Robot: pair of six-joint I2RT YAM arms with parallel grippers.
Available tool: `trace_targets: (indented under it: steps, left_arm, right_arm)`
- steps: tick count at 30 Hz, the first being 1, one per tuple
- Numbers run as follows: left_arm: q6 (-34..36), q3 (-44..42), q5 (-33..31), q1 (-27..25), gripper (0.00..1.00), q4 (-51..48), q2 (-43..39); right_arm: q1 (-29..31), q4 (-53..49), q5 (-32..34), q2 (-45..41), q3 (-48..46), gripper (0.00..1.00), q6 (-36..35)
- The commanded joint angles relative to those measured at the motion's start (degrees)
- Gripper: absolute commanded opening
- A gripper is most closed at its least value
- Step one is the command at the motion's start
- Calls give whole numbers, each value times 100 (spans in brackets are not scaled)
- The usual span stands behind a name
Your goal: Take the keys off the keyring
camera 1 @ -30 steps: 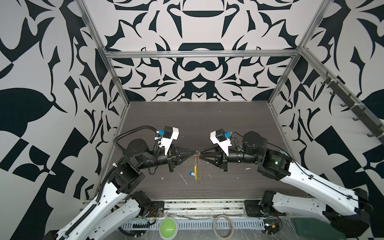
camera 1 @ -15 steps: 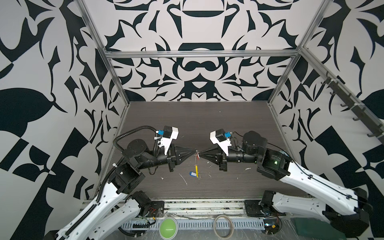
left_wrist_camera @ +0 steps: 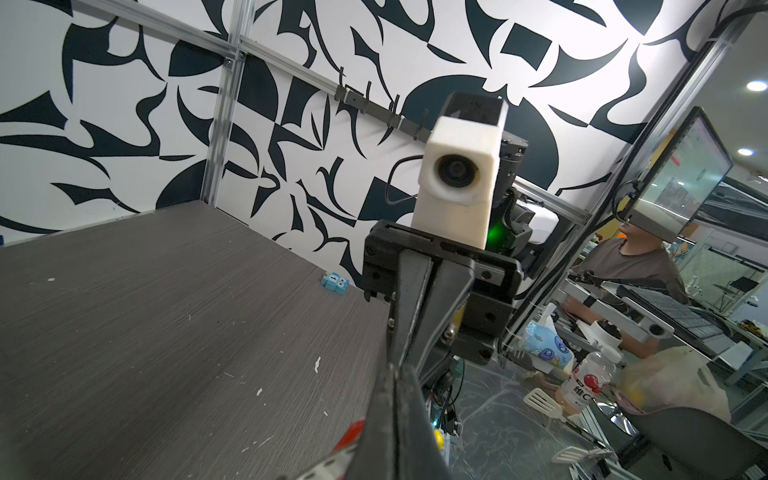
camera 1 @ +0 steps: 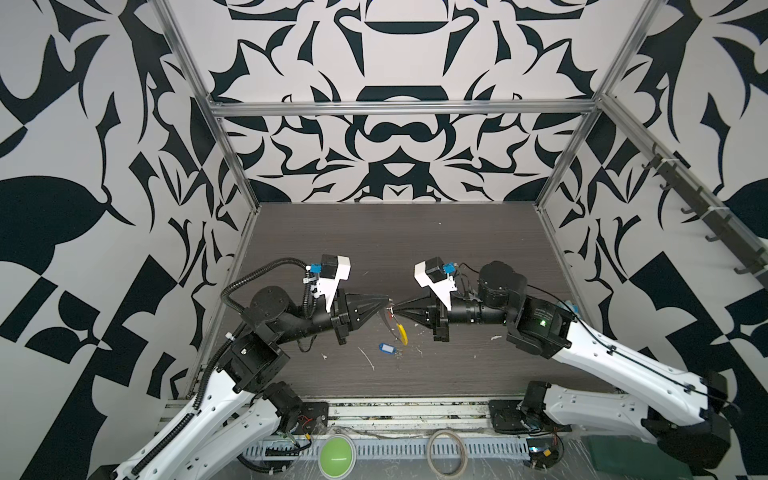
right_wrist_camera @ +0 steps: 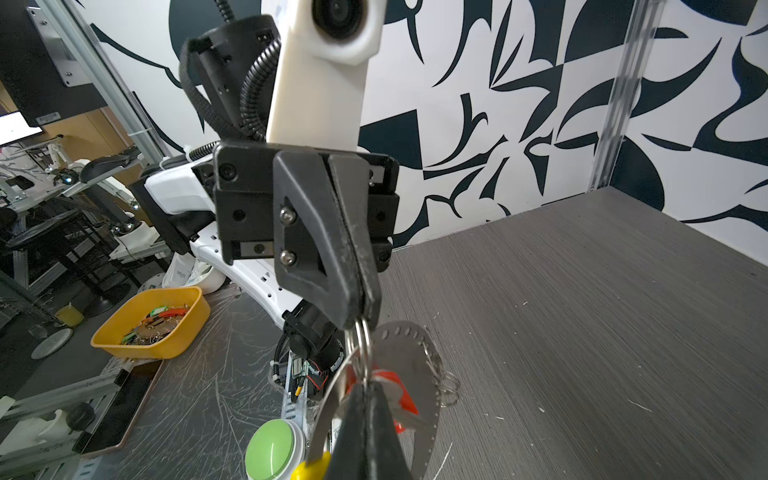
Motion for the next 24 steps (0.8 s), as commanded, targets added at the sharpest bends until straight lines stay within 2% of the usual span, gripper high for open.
trace_targets:
  steps: [1,10,18,22,24]
  left_arm:
    - [-92,-57,-39,-19,0,515,-107]
    - [-132,-132,-91,-19,0,854,-213]
    - [-62,9,119,-19,0,465,-166]
    - [-44,7,136,-19,0,386,-229]
    - [-52,9,154,-19,0,387,-233]
  right_arm:
    - [-15,495,-56,-53,-117,0,188]
    - [-15,811,-169,78,-322,0,358]
    - [-11,340,-85,-172,-45,0,150]
    - [-15,127,-102,-334,153,27,73]
    - [-15,106,-68,-400,219,34,70]
